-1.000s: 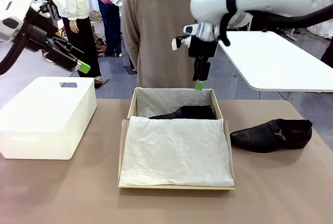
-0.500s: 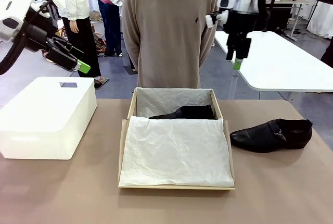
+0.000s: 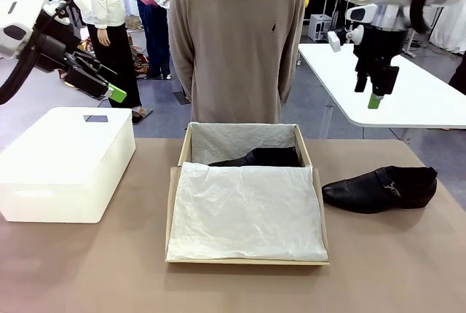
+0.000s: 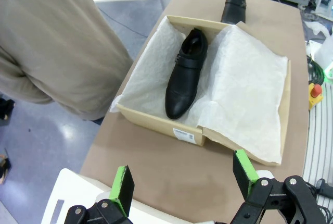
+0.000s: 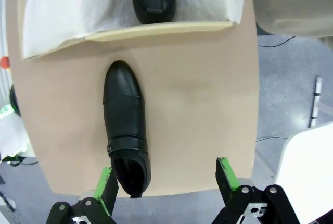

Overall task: Pack the shoes into the box.
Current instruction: Place the other shoe of the Shoes into the Shoes Box.

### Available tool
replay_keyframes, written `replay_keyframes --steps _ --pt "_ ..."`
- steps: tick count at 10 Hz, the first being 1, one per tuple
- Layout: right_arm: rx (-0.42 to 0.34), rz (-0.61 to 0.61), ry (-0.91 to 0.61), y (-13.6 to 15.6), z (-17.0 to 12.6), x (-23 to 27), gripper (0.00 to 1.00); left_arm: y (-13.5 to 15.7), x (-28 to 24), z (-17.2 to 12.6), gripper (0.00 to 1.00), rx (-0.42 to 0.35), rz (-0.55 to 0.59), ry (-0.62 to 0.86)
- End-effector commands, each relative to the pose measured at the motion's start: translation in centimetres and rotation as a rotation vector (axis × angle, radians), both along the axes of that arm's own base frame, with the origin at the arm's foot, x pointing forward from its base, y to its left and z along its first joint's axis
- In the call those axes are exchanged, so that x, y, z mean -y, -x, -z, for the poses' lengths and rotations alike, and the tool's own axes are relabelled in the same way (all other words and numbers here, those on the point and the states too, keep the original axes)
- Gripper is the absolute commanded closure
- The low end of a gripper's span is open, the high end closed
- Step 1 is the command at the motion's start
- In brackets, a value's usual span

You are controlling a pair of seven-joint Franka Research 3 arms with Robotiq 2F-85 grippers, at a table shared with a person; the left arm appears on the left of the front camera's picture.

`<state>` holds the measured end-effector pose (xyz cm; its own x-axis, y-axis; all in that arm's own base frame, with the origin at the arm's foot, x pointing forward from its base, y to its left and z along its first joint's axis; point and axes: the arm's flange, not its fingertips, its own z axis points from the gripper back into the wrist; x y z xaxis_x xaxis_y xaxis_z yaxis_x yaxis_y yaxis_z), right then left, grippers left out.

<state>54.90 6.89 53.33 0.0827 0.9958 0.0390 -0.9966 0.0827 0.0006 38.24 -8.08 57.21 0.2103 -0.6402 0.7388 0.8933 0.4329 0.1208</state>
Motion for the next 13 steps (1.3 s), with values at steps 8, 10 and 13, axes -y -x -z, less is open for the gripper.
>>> replay_keyframes --steps 8,10,13 --pt "-0.009 0.009 -0.001 0.4 0.7 0.5 0.00 0.0 0.0 0.1 0.00 0.002 0.012 0.015" --pt "-0.009 0.009 -0.001 0.4 0.7 0.5 0.00 0.0 0.0 0.1 0.00 0.002 0.012 0.015" --pt "-0.015 0.010 0.000 0.6 1.1 0.5 0.00 0.0 0.0 0.1 0.00 0.002 0.012 0.015"
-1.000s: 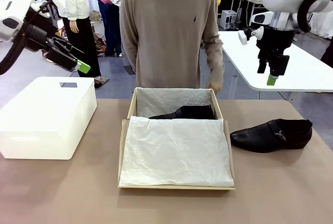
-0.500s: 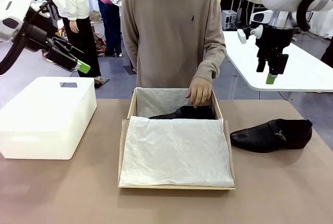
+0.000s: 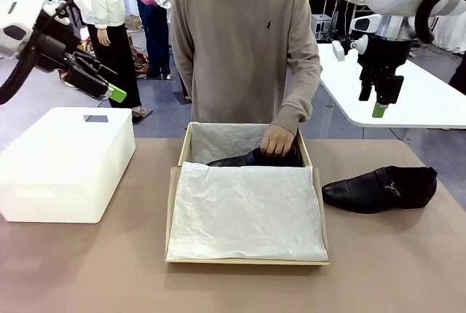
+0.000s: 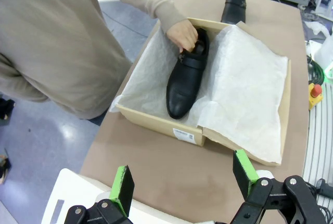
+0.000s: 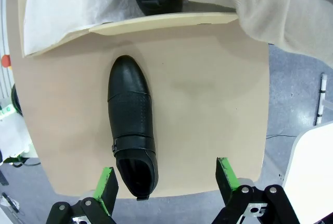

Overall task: Pack the shoes into the box.
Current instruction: Place the other shoe of the Shoes into the Shoes Box.

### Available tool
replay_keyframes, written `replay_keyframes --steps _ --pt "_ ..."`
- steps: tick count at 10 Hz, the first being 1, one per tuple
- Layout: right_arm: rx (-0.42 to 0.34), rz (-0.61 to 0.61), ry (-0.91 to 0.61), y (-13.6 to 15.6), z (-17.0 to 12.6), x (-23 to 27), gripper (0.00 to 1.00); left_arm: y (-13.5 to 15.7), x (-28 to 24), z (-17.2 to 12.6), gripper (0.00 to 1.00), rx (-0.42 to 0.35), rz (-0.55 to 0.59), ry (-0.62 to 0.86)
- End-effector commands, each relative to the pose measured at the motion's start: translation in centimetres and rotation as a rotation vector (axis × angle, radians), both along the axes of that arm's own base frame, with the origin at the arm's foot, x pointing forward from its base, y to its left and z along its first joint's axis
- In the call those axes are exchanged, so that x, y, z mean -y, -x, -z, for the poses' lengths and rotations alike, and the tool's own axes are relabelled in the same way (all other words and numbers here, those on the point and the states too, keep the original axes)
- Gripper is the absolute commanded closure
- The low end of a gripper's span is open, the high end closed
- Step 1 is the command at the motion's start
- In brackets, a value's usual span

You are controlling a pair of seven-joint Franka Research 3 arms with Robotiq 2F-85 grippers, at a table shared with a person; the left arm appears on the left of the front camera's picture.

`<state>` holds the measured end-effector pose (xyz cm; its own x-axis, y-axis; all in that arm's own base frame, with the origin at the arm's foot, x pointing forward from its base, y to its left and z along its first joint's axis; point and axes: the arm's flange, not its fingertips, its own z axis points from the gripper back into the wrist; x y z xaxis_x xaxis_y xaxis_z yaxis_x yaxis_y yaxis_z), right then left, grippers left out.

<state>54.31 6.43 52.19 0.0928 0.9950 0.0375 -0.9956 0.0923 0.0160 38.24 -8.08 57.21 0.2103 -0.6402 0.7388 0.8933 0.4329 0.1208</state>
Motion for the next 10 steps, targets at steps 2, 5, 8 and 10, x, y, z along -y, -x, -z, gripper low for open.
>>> replay_keyframes --steps 2,5,8,10 --pt "0.006 0.029 0.002 0.3 0.6 0.4 0.00 0.0 0.0 0.1 0.00 0.002 0.012 0.015" --pt "0.034 0.071 -0.001 1.5 1.7 2.8 0.00 0.0 0.0 0.1 0.00 0.002 0.012 0.015" --pt "0.031 0.106 -0.005 2.6 2.4 6.5 0.00 0.0 0.0 0.1 0.00 0.002 0.012 0.015" --pt "0.041 0.085 -0.011 3.7 3.4 8.9 0.00 0.0 0.0 0.1 0.00 0.002 0.012 0.015"
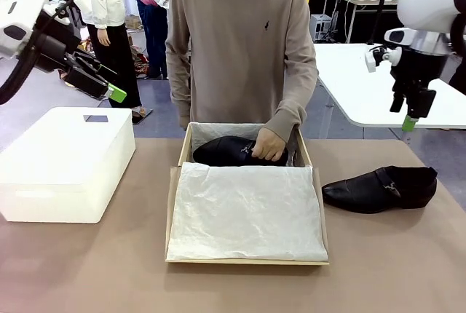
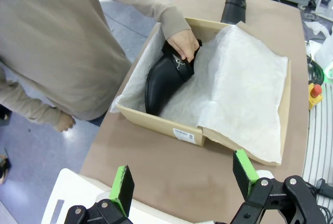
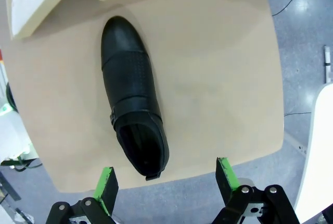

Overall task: Pack the shoes into the box.
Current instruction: Place the other shoe of the Shoes into the Shoes Box.

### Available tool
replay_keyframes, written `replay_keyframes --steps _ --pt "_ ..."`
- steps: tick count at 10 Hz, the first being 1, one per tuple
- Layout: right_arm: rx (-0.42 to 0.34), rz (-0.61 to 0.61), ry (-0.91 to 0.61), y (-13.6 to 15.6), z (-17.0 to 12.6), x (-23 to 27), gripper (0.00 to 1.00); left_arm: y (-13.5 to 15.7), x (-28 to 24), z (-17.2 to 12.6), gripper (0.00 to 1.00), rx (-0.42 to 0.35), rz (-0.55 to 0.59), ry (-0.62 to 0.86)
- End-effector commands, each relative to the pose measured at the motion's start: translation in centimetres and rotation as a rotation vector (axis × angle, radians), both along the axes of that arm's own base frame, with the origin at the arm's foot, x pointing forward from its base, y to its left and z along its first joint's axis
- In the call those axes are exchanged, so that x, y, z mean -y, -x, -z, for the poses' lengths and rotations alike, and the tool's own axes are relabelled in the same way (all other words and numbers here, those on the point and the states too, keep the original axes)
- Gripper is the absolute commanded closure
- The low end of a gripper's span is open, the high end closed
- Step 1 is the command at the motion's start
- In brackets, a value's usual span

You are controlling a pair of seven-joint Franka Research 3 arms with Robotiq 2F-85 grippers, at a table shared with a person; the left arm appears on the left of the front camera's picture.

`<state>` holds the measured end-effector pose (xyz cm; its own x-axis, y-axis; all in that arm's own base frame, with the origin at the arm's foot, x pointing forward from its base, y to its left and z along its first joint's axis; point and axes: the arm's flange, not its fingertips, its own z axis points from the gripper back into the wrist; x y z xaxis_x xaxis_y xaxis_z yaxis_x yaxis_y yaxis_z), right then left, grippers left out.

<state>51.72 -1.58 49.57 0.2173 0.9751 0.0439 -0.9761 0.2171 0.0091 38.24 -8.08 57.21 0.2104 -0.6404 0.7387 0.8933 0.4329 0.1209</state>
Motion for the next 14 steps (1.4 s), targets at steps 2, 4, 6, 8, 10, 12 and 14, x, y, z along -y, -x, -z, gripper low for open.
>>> replay_keyframes --steps 2,4,6,8,10,12,14 --pt "0.042 -0.051 -0.019 2.0 1.7 2.4 0.00 0.0 0.0 0.1 0.00 0.002 0.012 0.016" --pt "0.046 -0.062 -0.031 2.7 2.5 3.5 0.00 0.0 0.0 0.1 0.00 0.002 0.012 0.016" --pt "0.035 -0.053 -0.037 2.9 3.0 3.8 0.00 0.0 0.0 0.1 0.00 0.002 0.012 0.016" --pt "0.009 -0.031 -0.013 2.3 2.7 3.5 0.00 0.0 0.0 0.1 0.00 0.002 0.012 0.016" --pt "0.009 -0.031 -0.013 2.3 2.7 3.5 0.00 0.0 0.0 0.1 0.00 0.002 0.012 0.016" --pt "0.009 -0.031 -0.013 2.3 2.7 3.5 0.00 0.0 0.0 0.1 0.00 0.002 0.012 0.016" --pt "0.004 -0.031 -0.013 2.4 2.9 3.5 0.00 0.0 0.0 0.1 0.00 0.002 0.012 0.016"
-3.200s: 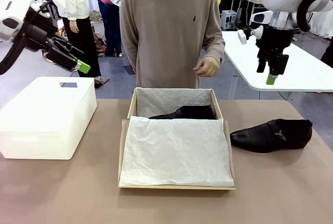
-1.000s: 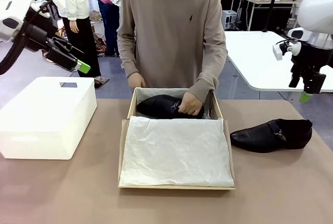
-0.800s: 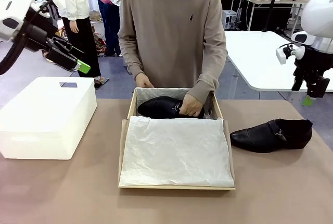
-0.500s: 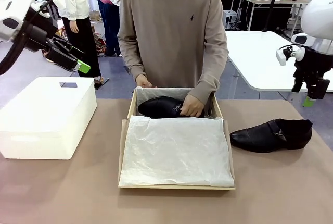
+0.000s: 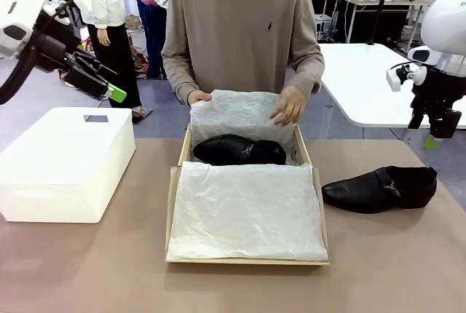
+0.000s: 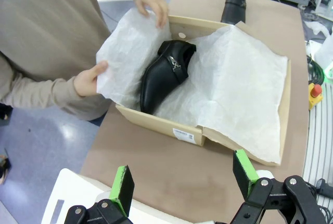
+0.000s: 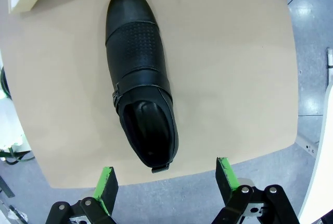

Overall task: Pack the shoes into the box.
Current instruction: Place the other shoe of the Shoes into the Shoes Box.

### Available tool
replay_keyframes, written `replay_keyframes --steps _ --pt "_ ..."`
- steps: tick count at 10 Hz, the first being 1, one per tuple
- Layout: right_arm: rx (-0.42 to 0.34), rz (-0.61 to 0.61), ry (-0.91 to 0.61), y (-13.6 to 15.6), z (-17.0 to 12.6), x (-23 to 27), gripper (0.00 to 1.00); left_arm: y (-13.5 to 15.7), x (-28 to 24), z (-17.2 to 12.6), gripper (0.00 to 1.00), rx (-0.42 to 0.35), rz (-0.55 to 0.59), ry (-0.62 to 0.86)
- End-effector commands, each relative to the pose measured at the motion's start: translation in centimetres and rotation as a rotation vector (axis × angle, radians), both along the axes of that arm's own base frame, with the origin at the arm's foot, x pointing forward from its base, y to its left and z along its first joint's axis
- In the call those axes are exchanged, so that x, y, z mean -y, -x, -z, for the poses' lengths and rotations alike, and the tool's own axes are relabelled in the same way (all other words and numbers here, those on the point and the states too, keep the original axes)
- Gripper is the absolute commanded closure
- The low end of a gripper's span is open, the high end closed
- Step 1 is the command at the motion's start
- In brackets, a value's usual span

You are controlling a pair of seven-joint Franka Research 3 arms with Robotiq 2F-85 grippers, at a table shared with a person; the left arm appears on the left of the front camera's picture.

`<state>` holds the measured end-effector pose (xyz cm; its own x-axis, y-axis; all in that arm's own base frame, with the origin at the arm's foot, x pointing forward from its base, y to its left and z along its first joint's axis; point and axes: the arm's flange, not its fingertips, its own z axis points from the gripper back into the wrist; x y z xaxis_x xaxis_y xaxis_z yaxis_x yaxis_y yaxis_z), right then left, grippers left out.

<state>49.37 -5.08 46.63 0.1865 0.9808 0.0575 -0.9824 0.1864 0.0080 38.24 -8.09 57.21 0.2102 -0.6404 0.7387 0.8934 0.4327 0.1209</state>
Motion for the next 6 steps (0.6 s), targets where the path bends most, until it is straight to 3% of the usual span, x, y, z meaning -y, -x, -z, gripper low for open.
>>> replay_keyframes --steps 1,6 --pt "0.016 0.000 0.003 -0.2 0.5 0.1 0.00 0.0 0.0 0.1 0.00 0.002 0.012 0.016" --pt "0.016 0.050 -0.025 -0.9 3.2 0.7 0.00 0.0 0.0 0.1 0.00 0.002 0.012 0.016"
